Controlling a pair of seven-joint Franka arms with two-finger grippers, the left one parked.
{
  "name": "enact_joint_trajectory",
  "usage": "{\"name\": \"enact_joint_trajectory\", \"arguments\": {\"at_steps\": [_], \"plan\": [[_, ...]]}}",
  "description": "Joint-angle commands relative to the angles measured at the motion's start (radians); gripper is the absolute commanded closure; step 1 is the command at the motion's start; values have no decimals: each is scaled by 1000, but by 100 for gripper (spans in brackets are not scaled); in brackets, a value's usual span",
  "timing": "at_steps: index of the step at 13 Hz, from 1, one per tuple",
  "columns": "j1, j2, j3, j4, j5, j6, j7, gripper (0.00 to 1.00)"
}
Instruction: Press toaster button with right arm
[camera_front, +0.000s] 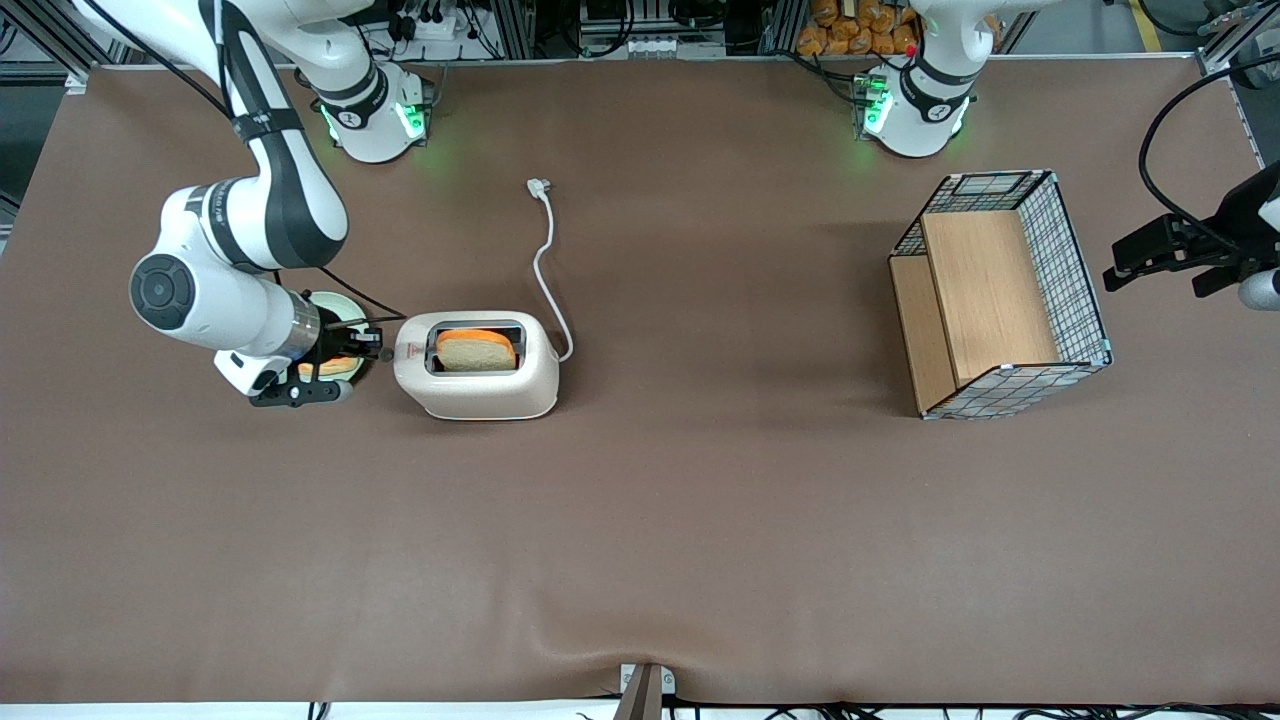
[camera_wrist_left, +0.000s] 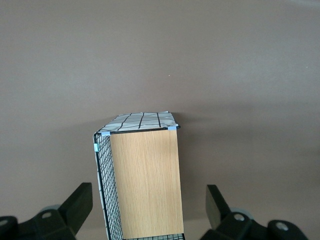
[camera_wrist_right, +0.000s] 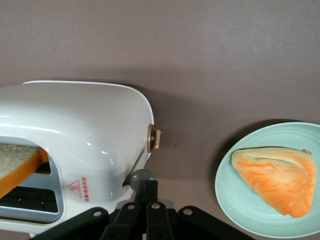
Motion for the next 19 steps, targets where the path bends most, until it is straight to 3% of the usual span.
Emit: {"name": "enact_joint_trajectory", "arguments": {"at_steps": [1, 9, 11, 15, 17, 19], "plan": [[13, 11, 3, -3, 18, 12, 14, 100], [6, 31, 3, -16, 25, 32, 15, 100], [1, 31, 3, -36, 95, 50, 3, 100], [-24, 32, 4, -41, 114, 50, -6, 100], [-40, 40, 3, -44, 175, 49, -54, 100], [-50, 46, 3, -56, 189, 53, -75, 100]]}}
